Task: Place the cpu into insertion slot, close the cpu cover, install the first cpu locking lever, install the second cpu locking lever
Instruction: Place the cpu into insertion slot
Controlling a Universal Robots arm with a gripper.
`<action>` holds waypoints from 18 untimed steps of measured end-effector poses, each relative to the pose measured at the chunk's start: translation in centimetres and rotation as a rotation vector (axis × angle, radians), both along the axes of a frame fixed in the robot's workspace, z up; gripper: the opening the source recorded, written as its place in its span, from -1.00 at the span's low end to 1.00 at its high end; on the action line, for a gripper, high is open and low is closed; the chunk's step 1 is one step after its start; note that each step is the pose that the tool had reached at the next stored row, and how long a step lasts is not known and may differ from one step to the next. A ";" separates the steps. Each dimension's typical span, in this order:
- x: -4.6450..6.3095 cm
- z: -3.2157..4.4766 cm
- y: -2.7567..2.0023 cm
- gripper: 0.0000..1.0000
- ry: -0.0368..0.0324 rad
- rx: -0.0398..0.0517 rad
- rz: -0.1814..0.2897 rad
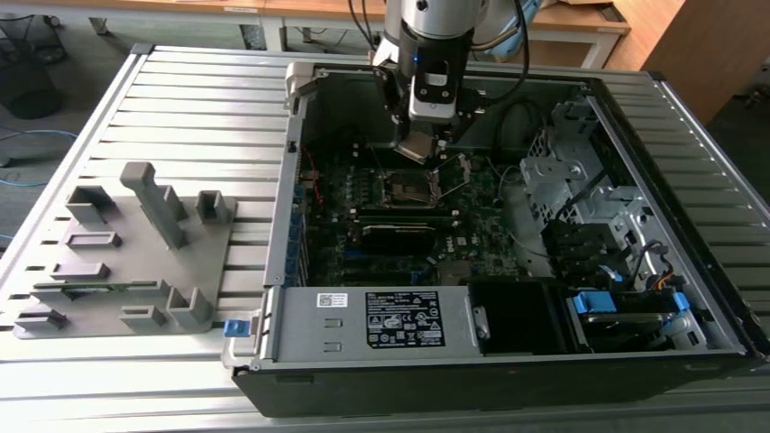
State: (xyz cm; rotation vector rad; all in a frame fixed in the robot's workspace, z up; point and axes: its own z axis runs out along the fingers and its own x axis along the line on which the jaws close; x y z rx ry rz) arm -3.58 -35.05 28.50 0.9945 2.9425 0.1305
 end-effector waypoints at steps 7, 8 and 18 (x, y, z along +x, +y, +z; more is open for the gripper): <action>0.0 -0.34 0.00 0.07 0.0000 -0.0016 -0.032; 0.0 -0.44 0.00 0.07 0.0001 -0.0016 -0.047; 0.0 -1.69 0.00 0.07 0.0001 -0.0016 -0.227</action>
